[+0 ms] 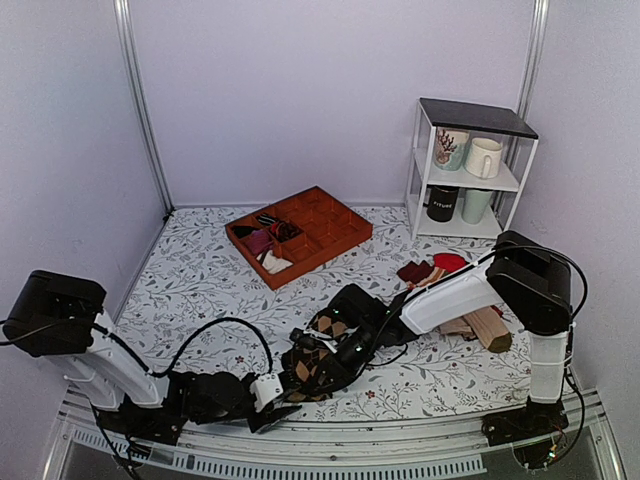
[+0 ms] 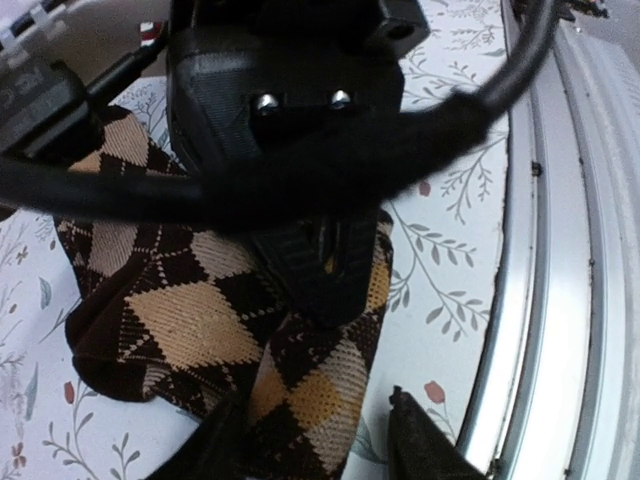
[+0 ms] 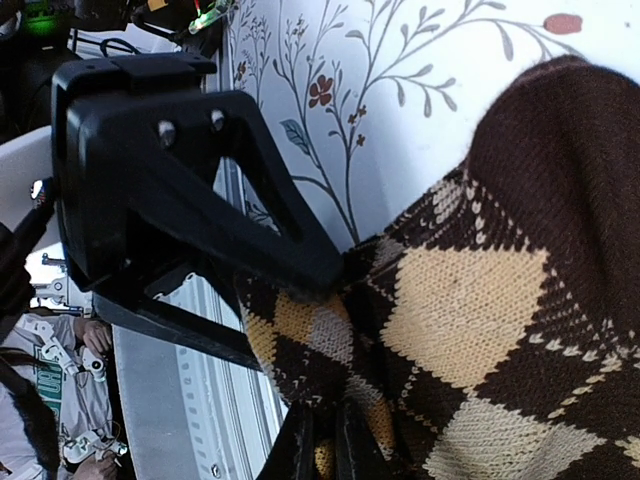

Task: Roll the socks
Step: Roll a pair of socks at the center of the board.

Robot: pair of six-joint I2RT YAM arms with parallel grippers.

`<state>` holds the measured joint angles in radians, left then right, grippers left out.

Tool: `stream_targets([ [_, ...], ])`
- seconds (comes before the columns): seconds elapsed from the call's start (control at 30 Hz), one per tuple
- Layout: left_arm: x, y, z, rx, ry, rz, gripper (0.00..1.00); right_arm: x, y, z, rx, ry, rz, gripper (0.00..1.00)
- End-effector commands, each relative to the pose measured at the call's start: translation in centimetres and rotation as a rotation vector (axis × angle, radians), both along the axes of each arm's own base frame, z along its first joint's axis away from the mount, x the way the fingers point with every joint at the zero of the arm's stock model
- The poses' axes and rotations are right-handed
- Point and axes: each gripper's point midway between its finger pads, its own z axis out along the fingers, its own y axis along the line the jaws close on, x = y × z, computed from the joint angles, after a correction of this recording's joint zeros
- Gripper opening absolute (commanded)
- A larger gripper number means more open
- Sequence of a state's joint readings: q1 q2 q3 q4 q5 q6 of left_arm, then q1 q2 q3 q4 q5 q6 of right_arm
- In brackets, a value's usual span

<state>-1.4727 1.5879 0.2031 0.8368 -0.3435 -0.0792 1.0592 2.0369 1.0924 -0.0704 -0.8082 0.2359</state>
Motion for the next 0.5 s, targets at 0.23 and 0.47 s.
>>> stream_targets([
  [0.23, -0.7, -0.9, -0.4, -0.032, 0.053, -0.02, 0.07, -2.4, -6.6, -8.0, -0.368, 0.111, -0.047, 0.08],
  [0.47, -0.8, 0.2, -1.7, -0.03, 0.229, 0.03, 0.0, -0.8, -4.6, -4.8, -0.223, 0.002, -0.063, 0.19],
])
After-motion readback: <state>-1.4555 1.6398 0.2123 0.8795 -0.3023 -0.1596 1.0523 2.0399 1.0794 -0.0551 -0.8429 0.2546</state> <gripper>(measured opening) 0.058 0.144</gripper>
